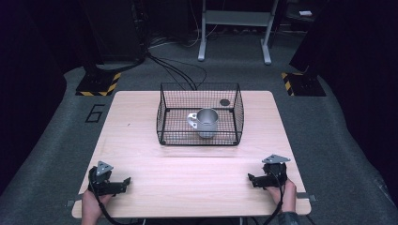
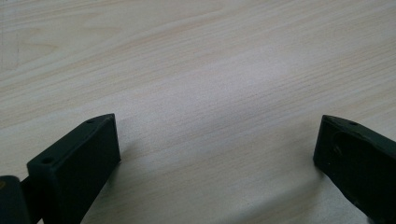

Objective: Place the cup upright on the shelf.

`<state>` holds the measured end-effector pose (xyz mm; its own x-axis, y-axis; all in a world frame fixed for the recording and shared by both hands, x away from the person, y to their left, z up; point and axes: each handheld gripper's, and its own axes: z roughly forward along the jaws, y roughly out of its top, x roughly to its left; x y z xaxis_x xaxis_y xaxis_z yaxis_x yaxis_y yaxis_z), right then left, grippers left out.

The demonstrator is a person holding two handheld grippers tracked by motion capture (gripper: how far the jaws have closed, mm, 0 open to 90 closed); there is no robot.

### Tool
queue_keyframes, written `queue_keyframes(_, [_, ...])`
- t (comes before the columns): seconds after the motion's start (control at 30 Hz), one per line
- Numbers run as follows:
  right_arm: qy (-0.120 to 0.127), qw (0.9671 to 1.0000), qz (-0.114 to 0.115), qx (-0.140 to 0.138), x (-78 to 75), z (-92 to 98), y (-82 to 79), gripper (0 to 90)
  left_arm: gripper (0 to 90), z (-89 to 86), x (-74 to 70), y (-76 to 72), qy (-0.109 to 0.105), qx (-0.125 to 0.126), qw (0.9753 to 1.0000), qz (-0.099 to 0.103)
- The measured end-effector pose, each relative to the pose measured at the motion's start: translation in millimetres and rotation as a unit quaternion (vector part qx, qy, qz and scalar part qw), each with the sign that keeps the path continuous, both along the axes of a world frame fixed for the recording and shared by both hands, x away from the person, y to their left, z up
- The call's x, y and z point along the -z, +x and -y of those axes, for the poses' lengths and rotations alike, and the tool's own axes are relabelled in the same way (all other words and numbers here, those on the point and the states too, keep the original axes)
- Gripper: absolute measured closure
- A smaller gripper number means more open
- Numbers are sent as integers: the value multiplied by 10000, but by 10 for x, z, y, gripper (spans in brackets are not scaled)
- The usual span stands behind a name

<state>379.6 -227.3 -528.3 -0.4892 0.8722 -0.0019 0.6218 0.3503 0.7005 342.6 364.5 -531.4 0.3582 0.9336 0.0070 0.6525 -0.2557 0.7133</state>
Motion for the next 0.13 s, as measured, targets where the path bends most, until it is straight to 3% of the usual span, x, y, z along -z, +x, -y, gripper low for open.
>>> queue_keyframes(0.03, [37, 9999, 150, 9, 22, 17, -14, 0, 4, 0, 0, 0, 2, 3, 10000, -1])
queue_keyframes(0.13, [59, 9999, 117, 50, 20, 18, -36, 0, 4, 1, 3, 1, 2, -3, 10000, 22])
